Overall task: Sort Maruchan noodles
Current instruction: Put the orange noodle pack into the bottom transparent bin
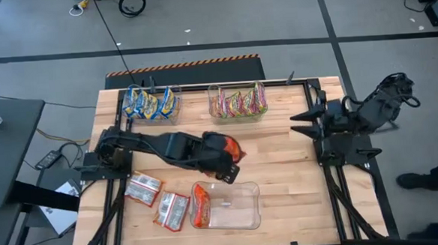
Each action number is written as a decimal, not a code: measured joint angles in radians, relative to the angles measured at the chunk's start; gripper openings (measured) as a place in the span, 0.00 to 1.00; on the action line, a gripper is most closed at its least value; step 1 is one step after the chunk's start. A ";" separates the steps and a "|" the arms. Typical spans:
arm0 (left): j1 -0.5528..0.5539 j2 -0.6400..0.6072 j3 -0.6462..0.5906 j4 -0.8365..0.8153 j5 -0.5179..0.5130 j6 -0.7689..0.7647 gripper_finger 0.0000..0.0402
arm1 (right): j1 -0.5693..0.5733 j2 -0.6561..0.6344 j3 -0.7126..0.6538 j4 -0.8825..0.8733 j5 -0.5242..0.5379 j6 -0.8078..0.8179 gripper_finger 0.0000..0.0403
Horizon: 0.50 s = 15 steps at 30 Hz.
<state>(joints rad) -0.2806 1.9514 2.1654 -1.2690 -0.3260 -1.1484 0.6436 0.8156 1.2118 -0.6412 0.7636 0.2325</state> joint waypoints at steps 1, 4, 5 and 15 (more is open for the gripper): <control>-0.004 0.009 0.000 -0.031 0.007 -0.076 0.34 | 0.000 0.003 0.000 -0.032 -0.005 0.001 0.34; -0.017 0.039 0.000 -0.083 0.029 -0.260 0.34 | 0.000 0.013 -0.001 -0.108 -0.076 0.007 0.34; -0.023 0.049 0.000 -0.097 0.038 -0.316 0.34 | 0.000 0.016 -0.001 -0.124 -0.106 0.006 0.34; -0.105 0.154 0.000 -0.063 0.180 -0.607 0.34 | 0.038 0.043 -0.116 -0.150 -0.241 0.038 0.34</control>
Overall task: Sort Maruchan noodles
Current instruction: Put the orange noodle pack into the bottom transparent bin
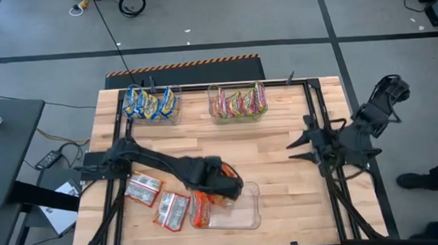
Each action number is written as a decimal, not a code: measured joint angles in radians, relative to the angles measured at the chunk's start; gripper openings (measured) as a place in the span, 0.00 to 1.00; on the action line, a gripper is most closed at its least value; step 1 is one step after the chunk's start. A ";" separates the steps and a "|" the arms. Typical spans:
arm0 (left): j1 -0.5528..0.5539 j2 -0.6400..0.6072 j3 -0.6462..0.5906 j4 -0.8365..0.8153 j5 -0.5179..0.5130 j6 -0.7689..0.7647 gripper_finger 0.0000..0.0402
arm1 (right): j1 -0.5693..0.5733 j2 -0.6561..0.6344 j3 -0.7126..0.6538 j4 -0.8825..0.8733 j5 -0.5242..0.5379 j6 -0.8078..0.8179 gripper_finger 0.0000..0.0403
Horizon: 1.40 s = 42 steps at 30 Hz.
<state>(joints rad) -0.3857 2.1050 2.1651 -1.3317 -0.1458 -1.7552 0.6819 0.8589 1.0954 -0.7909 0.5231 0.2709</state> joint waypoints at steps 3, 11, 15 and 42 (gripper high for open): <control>-0.048 0.025 0.000 0.063 0.063 -0.096 0.34 | 0.012 -0.002 -0.041 0.005 -0.013 0.050 0.34; -0.142 0.082 0.000 -0.047 -0.080 -0.462 0.34 | 0.015 0.000 -0.132 0.013 -0.021 0.078 0.34; -0.133 0.118 -0.001 -0.031 -0.112 -0.466 0.34 | 0.000 0.013 -0.138 0.018 -0.020 0.097 0.34; -0.087 0.233 0.000 -0.177 0.087 -0.375 0.37 | -0.076 0.016 -0.138 0.019 -0.026 0.123 0.34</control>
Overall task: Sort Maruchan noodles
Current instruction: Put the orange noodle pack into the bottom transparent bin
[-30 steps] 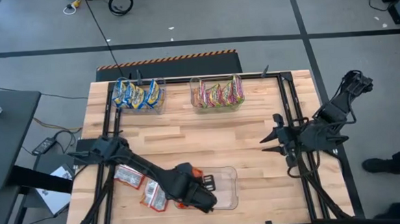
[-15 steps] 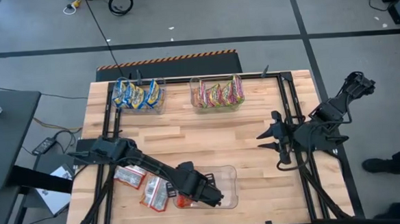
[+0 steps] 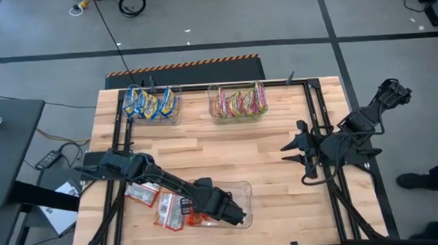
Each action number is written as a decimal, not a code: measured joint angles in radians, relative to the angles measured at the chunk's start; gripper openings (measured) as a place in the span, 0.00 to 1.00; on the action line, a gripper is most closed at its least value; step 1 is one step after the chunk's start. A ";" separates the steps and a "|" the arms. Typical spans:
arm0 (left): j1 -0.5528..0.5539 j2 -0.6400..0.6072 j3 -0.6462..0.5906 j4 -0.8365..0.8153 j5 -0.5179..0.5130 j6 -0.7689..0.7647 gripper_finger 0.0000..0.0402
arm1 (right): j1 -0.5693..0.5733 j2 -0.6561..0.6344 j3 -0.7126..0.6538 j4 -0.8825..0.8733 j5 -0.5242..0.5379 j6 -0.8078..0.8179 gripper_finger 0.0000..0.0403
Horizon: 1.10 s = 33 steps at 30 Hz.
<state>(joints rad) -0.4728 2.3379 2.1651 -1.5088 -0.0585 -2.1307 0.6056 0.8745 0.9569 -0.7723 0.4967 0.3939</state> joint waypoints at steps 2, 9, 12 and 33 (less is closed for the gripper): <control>0.000 0.000 0.000 -0.003 0.013 0.008 0.40 | 0.000 0.000 0.000 0.000 -0.001 -0.002 0.34; 0.000 -0.003 0.000 -0.004 0.030 0.026 0.51 | 0.000 -0.005 0.019 -0.009 -0.077 -0.029 0.34; 0.005 -0.011 0.006 -0.013 0.041 0.030 0.53 | 0.000 -0.006 0.044 -0.015 -0.099 -0.030 0.34; 0.040 -0.098 0.015 -0.039 0.135 0.159 0.49 | 0.009 -0.010 0.053 -0.123 -0.237 0.131 0.34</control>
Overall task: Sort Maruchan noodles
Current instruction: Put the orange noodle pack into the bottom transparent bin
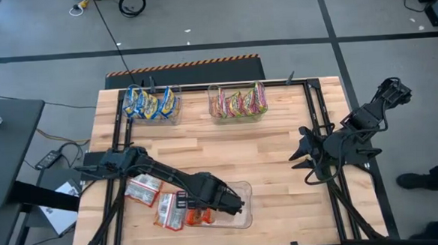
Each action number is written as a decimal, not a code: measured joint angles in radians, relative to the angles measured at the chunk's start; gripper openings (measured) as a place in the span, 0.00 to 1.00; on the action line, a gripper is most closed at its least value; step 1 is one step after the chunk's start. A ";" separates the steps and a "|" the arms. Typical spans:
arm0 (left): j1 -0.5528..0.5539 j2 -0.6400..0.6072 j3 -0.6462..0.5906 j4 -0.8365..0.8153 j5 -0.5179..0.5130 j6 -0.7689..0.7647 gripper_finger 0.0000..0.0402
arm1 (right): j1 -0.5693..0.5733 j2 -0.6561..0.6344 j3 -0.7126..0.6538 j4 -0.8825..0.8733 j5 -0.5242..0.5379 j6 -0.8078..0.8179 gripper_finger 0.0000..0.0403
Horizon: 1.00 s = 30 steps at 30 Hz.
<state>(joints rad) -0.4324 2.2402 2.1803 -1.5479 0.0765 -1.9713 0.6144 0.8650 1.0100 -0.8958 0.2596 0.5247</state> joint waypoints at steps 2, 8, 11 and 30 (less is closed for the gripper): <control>0.004 0.000 0.000 0.001 0.001 0.003 0.48 | 0.007 0.000 0.000 -0.002 0.000 0.000 0.34; 0.004 -0.039 0.000 -0.005 0.011 0.019 0.48 | 0.030 0.000 0.000 -0.019 0.000 0.017 0.34; 0.000 -0.076 -0.001 -0.005 0.027 0.034 0.48 | 0.040 0.000 0.000 -0.046 0.001 0.023 0.34; -0.184 -0.234 -0.157 0.254 -0.262 0.205 0.46 | 0.084 0.103 -0.314 0.210 -0.149 0.107 0.34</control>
<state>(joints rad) -0.6166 2.0061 2.0238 -1.2942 -0.1859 -1.7660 0.6987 0.9685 0.6961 -0.6859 0.1104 0.6317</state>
